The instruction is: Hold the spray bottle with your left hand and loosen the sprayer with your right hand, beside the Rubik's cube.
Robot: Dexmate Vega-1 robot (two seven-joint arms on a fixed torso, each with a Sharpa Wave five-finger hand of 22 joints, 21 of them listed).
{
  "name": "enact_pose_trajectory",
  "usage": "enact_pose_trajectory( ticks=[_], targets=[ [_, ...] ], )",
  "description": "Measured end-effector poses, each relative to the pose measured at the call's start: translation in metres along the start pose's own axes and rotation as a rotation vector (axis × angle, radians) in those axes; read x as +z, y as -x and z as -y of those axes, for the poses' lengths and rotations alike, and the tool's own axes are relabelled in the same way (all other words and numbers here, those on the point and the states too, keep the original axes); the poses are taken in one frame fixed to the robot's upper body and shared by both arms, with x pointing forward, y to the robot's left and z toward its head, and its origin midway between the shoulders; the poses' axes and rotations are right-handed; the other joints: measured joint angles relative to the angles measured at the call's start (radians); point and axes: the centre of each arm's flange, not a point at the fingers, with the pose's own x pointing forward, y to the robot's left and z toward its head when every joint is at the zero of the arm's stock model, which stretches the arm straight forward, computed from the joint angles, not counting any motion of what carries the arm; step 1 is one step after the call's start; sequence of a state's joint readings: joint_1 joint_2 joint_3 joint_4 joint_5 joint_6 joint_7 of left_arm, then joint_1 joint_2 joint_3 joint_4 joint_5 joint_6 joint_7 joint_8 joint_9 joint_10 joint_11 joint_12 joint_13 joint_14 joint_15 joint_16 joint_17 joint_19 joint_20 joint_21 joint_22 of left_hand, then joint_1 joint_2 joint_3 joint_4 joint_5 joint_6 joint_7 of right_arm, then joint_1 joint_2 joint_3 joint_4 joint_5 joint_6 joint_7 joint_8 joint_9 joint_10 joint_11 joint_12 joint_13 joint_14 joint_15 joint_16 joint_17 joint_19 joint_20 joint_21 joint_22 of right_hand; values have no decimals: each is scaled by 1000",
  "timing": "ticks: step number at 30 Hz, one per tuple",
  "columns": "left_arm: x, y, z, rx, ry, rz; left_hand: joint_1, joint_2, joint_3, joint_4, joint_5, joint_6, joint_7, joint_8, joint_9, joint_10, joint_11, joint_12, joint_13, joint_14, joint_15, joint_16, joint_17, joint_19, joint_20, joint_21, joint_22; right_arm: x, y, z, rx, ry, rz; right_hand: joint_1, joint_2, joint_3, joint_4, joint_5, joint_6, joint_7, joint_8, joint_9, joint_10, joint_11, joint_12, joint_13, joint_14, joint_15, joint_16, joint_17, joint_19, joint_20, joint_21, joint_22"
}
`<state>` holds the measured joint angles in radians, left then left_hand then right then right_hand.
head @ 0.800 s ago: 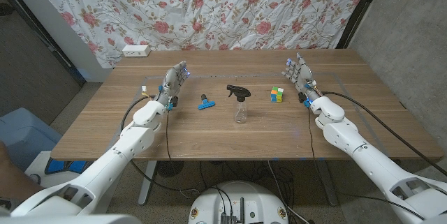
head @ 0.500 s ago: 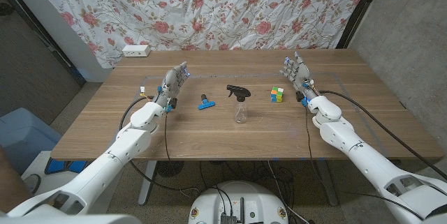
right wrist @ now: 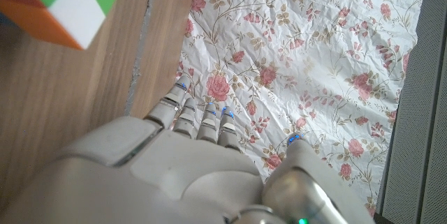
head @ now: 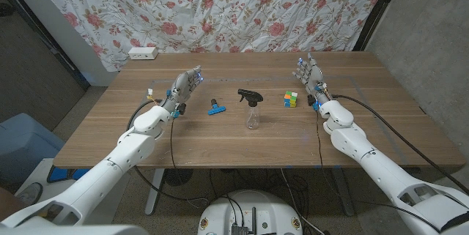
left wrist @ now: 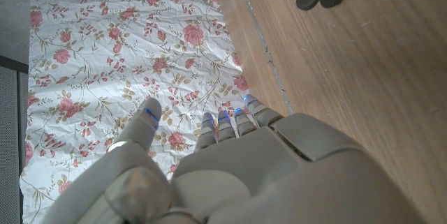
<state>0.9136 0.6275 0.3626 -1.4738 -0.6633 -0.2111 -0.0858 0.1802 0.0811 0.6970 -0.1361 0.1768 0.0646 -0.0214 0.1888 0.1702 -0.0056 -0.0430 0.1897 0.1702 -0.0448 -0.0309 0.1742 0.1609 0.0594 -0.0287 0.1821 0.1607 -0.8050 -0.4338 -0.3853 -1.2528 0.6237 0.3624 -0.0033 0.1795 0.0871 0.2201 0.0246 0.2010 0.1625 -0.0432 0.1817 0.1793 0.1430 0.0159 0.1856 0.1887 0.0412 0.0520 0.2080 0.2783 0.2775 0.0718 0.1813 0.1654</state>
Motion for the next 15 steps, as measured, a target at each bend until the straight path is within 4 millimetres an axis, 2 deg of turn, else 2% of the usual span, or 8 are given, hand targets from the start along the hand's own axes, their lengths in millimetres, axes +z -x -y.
enact_pose_trajectory(
  ticks=[8, 15],
  targets=[
    [3, -3, 2, -67, -20, -10, 33, -15, 2, -36, 0, 11, -11, 4, 0, 15, -15, 0, 0, -2, -2, 0, 5, 0, 0, 0, 0, 3, 4, -3, -11, -6, 13, 0, 0, 5, -5, 0, 0, 0, 0, -2, 0, 0, 0, 0, 4, -4, 0, -5, -5, -2, 0, 0],
    [2, -3, 5, -131, -35, -17, 50, -23, 2, -47, 0, 14, -22, 4, 0, 23, -23, 0, 0, 8, -3, 0, 5, 0, 0, 0, 0, 2, 14, -2, -20, -4, 8, 0, 0, 1, -9, 0, 0, 0, 0, -3, 0, 0, 0, 0, 4, -4, 0, -9, -5, -2, 0, 0]
  ],
)
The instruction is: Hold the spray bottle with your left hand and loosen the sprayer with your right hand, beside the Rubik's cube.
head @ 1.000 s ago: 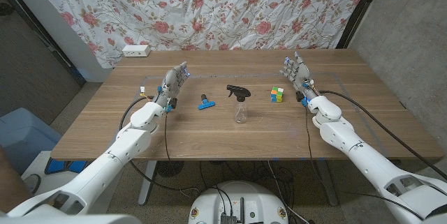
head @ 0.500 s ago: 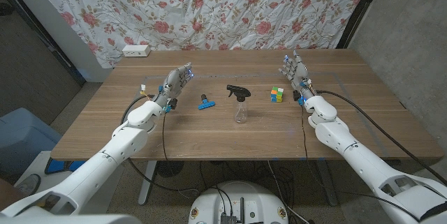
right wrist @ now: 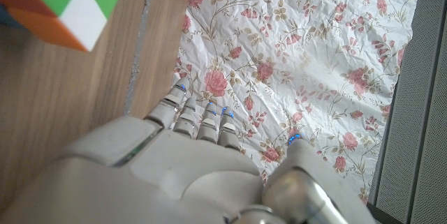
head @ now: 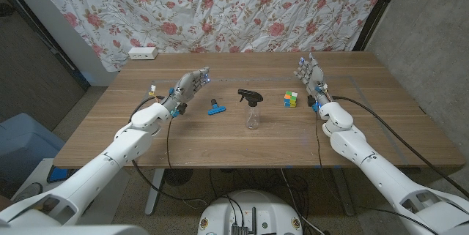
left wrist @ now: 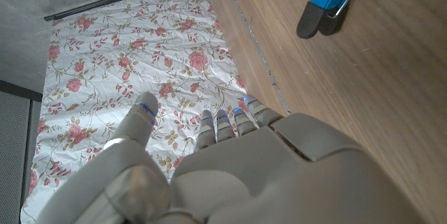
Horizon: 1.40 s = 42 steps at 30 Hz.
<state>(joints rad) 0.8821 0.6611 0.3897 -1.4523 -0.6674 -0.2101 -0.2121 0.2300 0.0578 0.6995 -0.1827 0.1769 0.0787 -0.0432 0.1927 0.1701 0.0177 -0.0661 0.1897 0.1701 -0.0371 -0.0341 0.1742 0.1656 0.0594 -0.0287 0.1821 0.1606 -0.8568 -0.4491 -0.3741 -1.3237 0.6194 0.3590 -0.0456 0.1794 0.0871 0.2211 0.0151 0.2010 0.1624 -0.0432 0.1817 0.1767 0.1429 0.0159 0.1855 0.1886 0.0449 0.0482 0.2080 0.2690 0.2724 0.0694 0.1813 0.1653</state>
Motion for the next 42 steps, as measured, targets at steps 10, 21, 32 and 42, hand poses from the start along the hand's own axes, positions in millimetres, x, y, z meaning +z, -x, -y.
enact_pose_trajectory(
  ticks=[10, 21, 32, 42],
  targets=[
    [-1, 1, 5, -100, -16, 6, 32, -6, 7, -7, 0, 9, -9, 4, 0, 13, -13, 7, 0, 5, 5, 0, -3, 2, -2, 0, 0, -3, 10, 2, -6, 2, -14, 0, 0, 4, -4, 0, 0, 0, 0, 0, 0, 0, 0, 0, 0, 0, 0, -4, -3, -3, 0, 0],
    [0, 1, 11, -204, -36, 4, 71, -21, 15, -15, 0, 20, -20, 8, 0, 23, -23, 7, 0, 11, 0, 0, -1, 2, -2, 0, 0, -7, 16, 3, -5, 6, -25, 0, 0, 8, -8, 0, 0, 0, 4, 0, 4, -4, 0, 0, 0, 0, 0, -7, -3, -3, 0, 0],
    [-1, 0, 18, -292, -55, -10, 112, -41, 24, -14, 0, 16, -37, 8, 0, 17, -32, -1, 0, 11, 0, 0, 0, 2, -2, 0, 0, -8, 22, 5, -14, 10, -28, 11, 11, 8, -8, 0, 0, 0, 4, 0, 4, -4, 0, 0, 0, 0, 0, -9, -3, -3, 0, 0],
    [-2, -8, 25, -375, -90, -31, 152, -62, 36, -11, 0, -16, -38, -1, 0, -8, -28, -6, 0, 1, -2, -2, 0, -4, -7, -5, 0, -7, 22, 5, -13, 21, -25, 11, 11, 11, -11, 0, 0, 0, 4, 0, 4, -4, 0, 0, -4, 4, 0, -9, -7, -7, 0, 0]
  ],
)
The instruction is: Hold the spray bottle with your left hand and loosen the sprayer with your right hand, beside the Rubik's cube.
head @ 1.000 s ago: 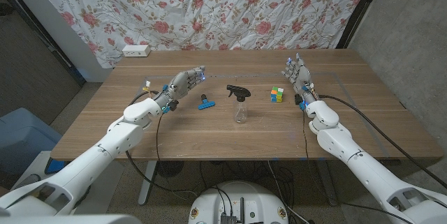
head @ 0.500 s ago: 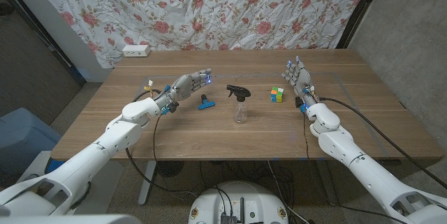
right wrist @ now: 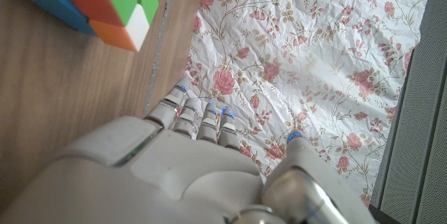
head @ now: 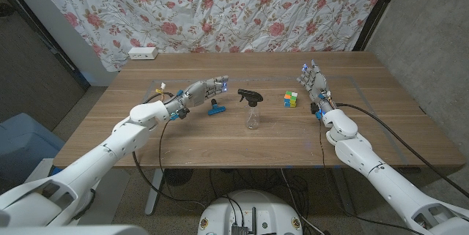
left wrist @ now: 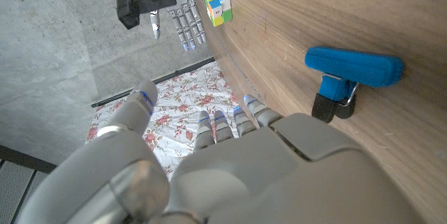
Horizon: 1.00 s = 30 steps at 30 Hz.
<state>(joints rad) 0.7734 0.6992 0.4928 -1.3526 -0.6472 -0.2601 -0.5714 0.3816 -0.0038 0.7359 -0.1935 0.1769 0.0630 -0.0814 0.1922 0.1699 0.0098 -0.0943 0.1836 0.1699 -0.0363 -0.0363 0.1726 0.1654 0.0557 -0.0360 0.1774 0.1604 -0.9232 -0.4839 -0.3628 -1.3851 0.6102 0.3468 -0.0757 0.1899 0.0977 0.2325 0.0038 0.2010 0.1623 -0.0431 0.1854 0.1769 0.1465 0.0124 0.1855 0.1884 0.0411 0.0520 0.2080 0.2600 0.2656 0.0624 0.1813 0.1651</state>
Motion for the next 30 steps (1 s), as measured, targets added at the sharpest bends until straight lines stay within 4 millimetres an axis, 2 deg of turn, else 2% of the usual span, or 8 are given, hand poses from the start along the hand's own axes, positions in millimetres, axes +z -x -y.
enact_pose_trajectory(
  ticks=[3, 18, 30],
  targets=[
    [0, -3, 2, -26, -10, -9, 10, 0, 0, 0, 0, -7, 0, 0, 0, -9, -2, -3, 0, -9, 2, -3, 0, -11, 0, -4, 0, 0, 0, 0, -1, 2, -1, 0, 0, 1, -1, 0, 0, 0, 0, 0, 0, 0, 0, 0, 0, 0, 0, -3, 0, 0, 0, 0],
    [4, -12, 12, -136, -54, -41, 77, -45, 11, 3, 5, -72, 0, -8, 0, -66, 2, -6, 0, -58, 1, -3, 0, -76, 5, -7, 0, -2, 2, 4, -19, 18, -15, 0, 0, 1, -1, 0, 0, 0, 0, 0, 0, 0, 0, 0, 6, 5, 0, -5, 0, 0, 0, 0],
    [5, -17, 17, -196, -85, -58, 98, -64, 11, 3, 5, -83, -3, -7, 0, -80, 5, -6, 0, -78, 1, -2, 0, -93, 0, -7, 0, -2, 2, 7, -38, 32, -27, 0, 0, -1, -8, 0, 0, 0, 0, 0, 0, 0, 0, 0, 6, 5, 0, -5, 0, 0, 0, 0]
  ],
)
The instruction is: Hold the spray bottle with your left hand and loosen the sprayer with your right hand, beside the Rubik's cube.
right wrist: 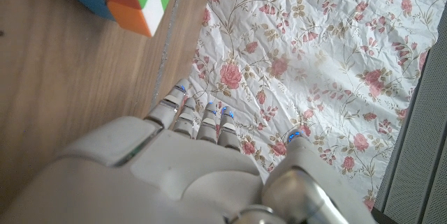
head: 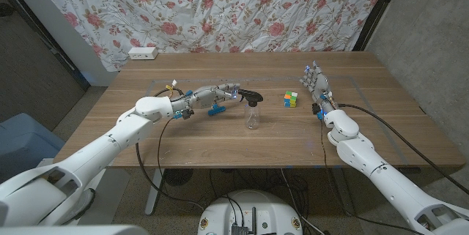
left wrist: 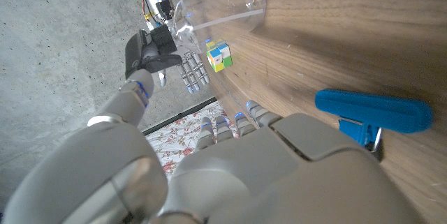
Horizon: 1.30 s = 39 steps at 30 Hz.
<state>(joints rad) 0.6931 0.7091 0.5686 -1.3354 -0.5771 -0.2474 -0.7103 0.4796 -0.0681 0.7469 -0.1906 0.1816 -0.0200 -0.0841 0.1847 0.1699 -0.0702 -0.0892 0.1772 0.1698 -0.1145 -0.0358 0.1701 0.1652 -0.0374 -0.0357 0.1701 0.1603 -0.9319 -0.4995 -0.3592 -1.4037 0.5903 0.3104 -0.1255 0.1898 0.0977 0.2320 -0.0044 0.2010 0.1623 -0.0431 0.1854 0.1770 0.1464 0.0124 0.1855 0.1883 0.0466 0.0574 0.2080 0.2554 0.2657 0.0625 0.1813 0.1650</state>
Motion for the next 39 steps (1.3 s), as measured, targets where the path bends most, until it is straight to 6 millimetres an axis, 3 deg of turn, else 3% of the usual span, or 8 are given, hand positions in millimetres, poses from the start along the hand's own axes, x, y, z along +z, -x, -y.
enact_pose_trajectory(
  ticks=[19, 39],
  targets=[
    [7, -2, 10, -50, -63, -15, 26, -26, 0, 0, 4, 13, -5, 8, 0, 9, -9, 5, 0, 0, 0, 0, 0, 0, 0, 0, 0, -3, 1, 2, -24, 10, -17, 0, 0, 0, 0, 0, -7, 0, 0, 0, 0, 0, 0, 0, 0, 0, 0, -5, 0, 0, 0, 0],
    [3, -15, 26, -98, -146, -48, 67, -67, -10, 3, 4, 13, -5, 12, 0, 9, -9, 5, 0, 0, 0, 0, 0, 0, 0, 4, 0, -4, 5, 1, -22, 30, -28, 20, -20, 3, -41, 0, -24, 2, 0, 0, -4, 4, 0, 0, 0, 0, 0, -14, 4, -4, 4, 0]
  ],
)
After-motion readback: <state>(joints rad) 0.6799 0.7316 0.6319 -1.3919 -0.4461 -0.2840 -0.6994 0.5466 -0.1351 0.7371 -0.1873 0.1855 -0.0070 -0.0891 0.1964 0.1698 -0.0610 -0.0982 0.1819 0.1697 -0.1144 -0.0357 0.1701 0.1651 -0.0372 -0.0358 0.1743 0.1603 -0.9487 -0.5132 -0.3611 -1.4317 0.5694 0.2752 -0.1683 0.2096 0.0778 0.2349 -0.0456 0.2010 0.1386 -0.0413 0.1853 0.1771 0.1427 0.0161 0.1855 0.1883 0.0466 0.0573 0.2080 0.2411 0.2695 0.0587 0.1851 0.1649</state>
